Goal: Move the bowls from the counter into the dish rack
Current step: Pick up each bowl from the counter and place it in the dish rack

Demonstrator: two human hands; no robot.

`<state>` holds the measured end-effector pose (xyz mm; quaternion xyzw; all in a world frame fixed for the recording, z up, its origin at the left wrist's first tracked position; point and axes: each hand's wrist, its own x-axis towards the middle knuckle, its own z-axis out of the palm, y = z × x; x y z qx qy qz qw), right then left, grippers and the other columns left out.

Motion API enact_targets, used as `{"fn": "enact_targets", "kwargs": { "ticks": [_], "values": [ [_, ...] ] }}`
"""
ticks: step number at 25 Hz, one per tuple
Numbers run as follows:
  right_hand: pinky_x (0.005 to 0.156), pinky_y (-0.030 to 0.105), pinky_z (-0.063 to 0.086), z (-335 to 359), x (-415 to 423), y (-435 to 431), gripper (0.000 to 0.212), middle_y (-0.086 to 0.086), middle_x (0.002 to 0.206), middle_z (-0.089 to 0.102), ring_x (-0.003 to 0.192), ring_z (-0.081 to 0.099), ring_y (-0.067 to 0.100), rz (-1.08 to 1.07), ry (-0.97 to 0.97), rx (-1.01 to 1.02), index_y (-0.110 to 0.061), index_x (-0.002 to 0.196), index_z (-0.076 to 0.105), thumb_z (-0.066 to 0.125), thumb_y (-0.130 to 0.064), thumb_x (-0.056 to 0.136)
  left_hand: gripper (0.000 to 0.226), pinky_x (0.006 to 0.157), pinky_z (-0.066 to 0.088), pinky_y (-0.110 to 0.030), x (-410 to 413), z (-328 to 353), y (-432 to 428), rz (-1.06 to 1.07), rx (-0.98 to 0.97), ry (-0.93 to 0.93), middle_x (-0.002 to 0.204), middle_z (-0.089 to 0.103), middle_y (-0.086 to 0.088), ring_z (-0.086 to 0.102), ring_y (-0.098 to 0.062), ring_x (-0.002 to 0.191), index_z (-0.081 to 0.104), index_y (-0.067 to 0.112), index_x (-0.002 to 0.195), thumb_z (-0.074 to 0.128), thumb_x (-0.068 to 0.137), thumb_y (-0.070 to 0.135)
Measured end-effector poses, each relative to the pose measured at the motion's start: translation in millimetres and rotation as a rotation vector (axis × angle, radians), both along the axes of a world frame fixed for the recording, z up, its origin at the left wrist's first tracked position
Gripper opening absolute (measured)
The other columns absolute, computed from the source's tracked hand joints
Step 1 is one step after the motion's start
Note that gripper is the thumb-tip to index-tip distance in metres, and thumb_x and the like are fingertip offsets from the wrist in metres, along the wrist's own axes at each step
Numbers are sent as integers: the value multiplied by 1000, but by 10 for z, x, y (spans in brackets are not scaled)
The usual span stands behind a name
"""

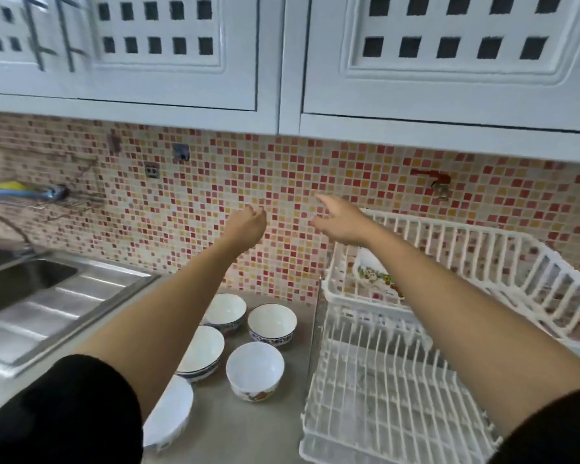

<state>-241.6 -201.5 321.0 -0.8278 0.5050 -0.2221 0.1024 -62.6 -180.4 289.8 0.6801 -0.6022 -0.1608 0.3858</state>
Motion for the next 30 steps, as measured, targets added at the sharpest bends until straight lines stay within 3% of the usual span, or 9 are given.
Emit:
{"fn": "enact_targets", "kwargs": {
  "ticks": [4, 7, 11, 16, 22, 25, 28, 30],
  "values": [
    [114, 39, 27, -506, 1263, 255, 66, 10, 158, 22, 143, 27, 29, 144, 131, 64, -12, 151, 17, 48, -31, 95, 47, 96, 42, -36, 1101, -538, 445, 198, 182, -72, 130, 56, -25, 53, -38, 120, 53, -6, 126, 29, 102, 27],
    [113, 40, 29, -1243, 1876, 423, 67, 15, 156, 23, 140, 30, 32, 172, 213, 215, -6, 149, 19, 46, -35, 95, 45, 104, 37, -37, 1641, -1088, 756, 266, 346, -231, 139, 48, -27, 47, -37, 128, 47, -6, 132, 27, 103, 22],
    [105, 40, 36, -2396, 2283, 653, 63, 21, 148, 33, 134, 37, 36, 46, 189, 452, 2, 140, 30, 45, -40, 95, 48, 104, 37, -37, 2092, -2032, 1044, 254, 575, -302, 138, 46, -31, 45, -41, 129, 41, -12, 131, 34, 101, 25],
    [104, 37, 36, -3390, 2582, 867, 63, 21, 142, 42, 130, 42, 35, -154, 64, 634, 0, 139, 31, 48, -40, 94, 45, 99, 39, -36, 2328, -3012, 1165, 176, 684, -207, 135, 50, -26, 49, -39, 125, 39, -7, 130, 43, 97, 23],
    [97, 35, 44, -3840, 2551, 981, 44, 23, 132, 55, 120, 53, 37, -227, 34, 755, -1, 132, 49, 41, -23, 95, 73, 101, 40, -43, 2267, -3432, 1266, 187, 621, -93, 137, 47, -25, 48, -41, 126, 4, 0, 151, 45, 90, 1],
    [83, 32, 45, -3675, 2480, 1030, 35, 22, 123, 60, 107, 58, 34, -205, -88, 655, 0, 124, 51, 38, -15, 95, 62, 90, 45, -42, 2272, -3259, 1280, 222, 529, -75, 124, 56, -23, 55, -41, 114, 24, 5, 144, 44, 86, -3],
    [68, 31, 44, -3218, 2393, 960, 29, 21, 116, 59, 90, 56, 31, -149, -76, 449, 0, 120, 46, 36, -9, 95, 34, 77, 44, -39, 2283, -2852, 1151, 236, 366, -149, 114, 62, -24, 59, -42, 100, 46, 2, 121, 43, 87, -1],
    [79, 38, 47, -2820, 2262, 894, 40, 18, 125, 54, 102, 57, 35, -113, -27, 257, -6, 136, 38, 33, -6, 96, 36, 80, 48, -41, 2176, -2458, 1022, 200, 189, -212, 119, 62, -21, 61, -40, 100, 45, 9, 128, 45, 92, 5]
  ]
}}
